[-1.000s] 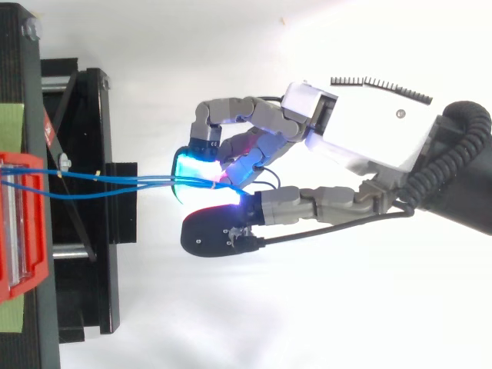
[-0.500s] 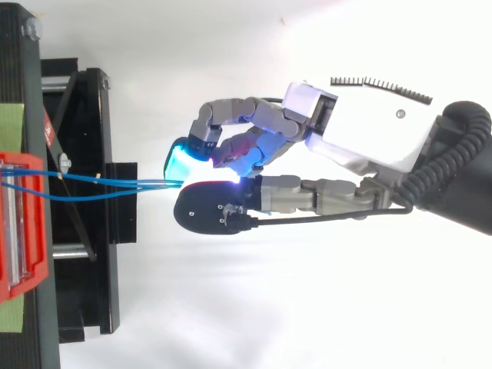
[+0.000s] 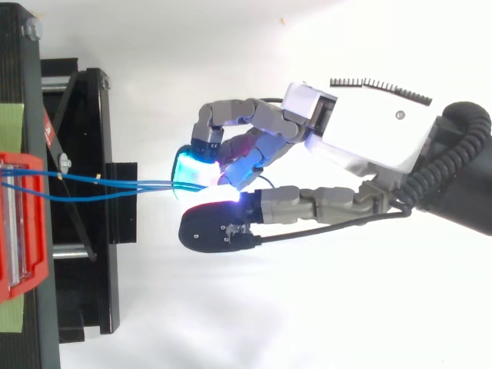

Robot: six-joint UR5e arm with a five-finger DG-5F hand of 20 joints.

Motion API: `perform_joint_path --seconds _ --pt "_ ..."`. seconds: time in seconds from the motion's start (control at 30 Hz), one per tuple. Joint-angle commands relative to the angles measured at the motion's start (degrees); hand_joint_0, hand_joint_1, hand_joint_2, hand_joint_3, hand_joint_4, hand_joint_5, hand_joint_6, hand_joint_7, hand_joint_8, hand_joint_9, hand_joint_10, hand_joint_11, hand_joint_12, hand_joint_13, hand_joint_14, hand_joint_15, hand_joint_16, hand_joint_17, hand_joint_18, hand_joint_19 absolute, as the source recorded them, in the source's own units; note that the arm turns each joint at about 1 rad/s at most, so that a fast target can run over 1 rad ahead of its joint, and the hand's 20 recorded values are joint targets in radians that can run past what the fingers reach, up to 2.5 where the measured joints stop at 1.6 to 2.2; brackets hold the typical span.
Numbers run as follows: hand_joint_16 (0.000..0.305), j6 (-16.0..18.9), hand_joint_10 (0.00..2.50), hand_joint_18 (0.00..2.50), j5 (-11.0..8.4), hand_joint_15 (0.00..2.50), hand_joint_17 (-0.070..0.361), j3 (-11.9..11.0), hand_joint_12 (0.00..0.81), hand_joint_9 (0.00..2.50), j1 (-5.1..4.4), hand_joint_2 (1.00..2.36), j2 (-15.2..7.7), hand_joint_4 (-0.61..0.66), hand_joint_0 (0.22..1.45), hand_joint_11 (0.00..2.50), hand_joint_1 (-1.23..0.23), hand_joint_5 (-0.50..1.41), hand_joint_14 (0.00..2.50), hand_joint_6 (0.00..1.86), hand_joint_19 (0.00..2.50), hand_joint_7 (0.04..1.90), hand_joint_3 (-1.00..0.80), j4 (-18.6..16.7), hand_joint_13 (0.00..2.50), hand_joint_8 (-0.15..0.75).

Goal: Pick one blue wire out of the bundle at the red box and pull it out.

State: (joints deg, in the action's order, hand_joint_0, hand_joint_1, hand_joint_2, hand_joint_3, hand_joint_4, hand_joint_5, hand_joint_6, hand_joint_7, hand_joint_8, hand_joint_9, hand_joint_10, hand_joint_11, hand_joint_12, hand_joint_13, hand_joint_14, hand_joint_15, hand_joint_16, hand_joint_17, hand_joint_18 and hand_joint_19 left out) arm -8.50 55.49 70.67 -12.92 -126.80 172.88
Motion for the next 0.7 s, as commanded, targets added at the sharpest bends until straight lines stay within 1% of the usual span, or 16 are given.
perform_joint_path --seconds 0.0,0.1,0.2,0.3,0.53,0.6,0.67 --pt "0.066 0.1 0.02 0.40 0.23 0.39 0.149 0.0 0.395 0.99 0.00 1.01 0.0 0.26 0.54 0.49 -0.65 -0.06 0.02 0.50 0.52 1.28 -0.25 0.0 0.63 0.270" --pt "0.070 0.2 0.02 0.41 0.23 0.39 0.158 0.0 0.407 1.00 0.00 1.01 0.1 0.33 0.54 0.47 -0.64 -0.06 0.02 0.50 0.52 1.26 -0.21 0.0 0.64 0.284" --pt "0.072 0.2 0.02 0.42 0.23 0.38 0.162 0.0 0.414 1.00 0.00 1.01 0.1 0.37 0.55 0.44 -0.63 -0.06 0.02 0.50 0.51 1.20 -0.19 0.0 0.64 0.283" --pt "0.074 0.2 0.02 0.43 0.23 0.37 0.167 0.0 0.423 1.01 0.00 1.01 0.0 0.40 0.55 0.43 -0.58 -0.06 0.01 0.50 0.51 1.13 -0.20 0.0 0.65 0.290" --pt "0.076 0.0 0.02 0.44 0.23 0.37 0.170 0.0 0.431 1.03 0.00 1.00 0.2 0.38 0.56 0.43 -0.57 -0.06 0.01 0.50 0.51 1.13 -0.17 0.1 0.66 0.296" --pt "0.076 0.0 0.02 0.45 0.32 0.38 0.172 0.0 0.433 1.03 0.00 1.00 0.5 0.34 0.56 0.44 -0.61 -0.06 0.01 0.50 0.50 1.18 -0.15 0.1 0.67 0.301" --pt "0.077 -0.1 0.02 0.46 0.32 0.37 0.173 0.0 0.435 1.03 0.00 1.00 0.6 0.35 0.57 0.46 -0.63 -0.05 0.01 0.50 0.49 1.22 -0.12 0.1 0.67 0.307"
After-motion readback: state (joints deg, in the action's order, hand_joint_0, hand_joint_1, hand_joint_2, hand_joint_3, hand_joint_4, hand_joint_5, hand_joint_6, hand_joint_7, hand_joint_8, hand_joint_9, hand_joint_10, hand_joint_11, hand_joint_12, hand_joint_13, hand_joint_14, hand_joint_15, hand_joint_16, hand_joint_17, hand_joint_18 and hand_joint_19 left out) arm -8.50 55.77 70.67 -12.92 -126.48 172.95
